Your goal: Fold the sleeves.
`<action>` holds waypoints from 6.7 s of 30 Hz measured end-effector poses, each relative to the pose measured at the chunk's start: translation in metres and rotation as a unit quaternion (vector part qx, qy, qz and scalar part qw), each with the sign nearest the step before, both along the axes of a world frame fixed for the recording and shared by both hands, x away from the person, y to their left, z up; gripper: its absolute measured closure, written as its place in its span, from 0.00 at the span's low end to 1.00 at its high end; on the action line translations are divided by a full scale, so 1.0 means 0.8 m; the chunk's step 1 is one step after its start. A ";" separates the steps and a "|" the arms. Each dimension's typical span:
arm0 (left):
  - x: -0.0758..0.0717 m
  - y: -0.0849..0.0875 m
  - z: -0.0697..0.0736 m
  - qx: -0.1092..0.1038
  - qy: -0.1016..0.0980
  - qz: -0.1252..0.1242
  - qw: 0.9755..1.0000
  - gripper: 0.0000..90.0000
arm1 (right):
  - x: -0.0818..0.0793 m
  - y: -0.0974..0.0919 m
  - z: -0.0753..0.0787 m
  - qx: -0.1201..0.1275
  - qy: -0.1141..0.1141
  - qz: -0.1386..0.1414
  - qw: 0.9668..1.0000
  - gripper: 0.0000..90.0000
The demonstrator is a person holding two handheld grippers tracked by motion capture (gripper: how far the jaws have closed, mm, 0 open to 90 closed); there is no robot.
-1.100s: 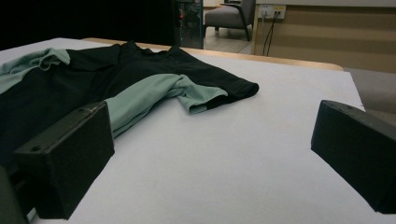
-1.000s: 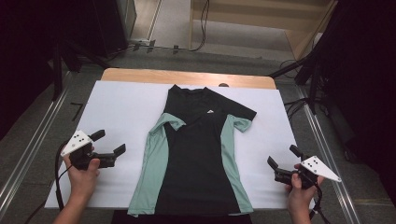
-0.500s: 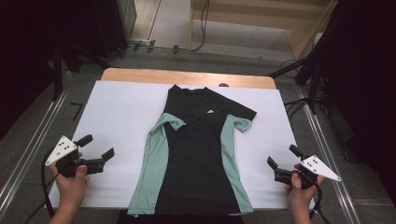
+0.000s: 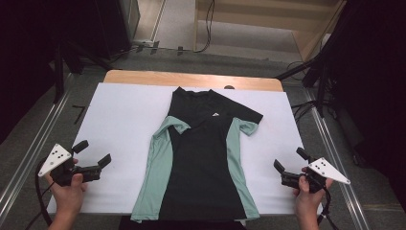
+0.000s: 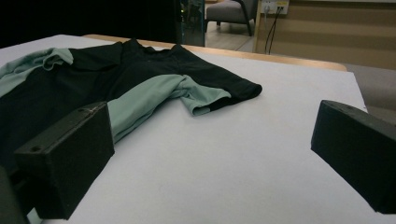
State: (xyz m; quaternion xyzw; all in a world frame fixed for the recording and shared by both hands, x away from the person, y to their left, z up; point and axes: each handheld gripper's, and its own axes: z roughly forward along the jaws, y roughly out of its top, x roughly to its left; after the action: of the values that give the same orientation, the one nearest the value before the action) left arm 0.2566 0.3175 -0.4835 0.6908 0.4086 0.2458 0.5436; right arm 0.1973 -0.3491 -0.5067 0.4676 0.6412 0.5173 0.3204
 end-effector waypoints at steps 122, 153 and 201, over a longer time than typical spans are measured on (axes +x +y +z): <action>0.003 0.002 -0.005 -0.008 -0.002 0.005 1.000 0.00 | 0.232 0.026 0.107 -0.012 0.106 0.014 0.994 0.00; 0.003 0.002 -0.005 -0.006 -0.002 0.004 1.000 0.00 | 0.291 0.014 0.051 -0.010 0.252 -0.004 0.968 0.37; 0.004 0.001 -0.005 -0.003 -0.001 0.002 1.000 0.00 | 0.291 0.030 -0.008 -0.084 0.284 -0.026 0.955 0.89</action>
State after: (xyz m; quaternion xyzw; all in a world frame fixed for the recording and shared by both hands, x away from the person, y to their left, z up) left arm 0.2598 0.3184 -0.4876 0.6883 0.4103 0.2463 0.5452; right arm 0.4301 -0.3254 -0.5134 0.5832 0.7344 0.2990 0.1765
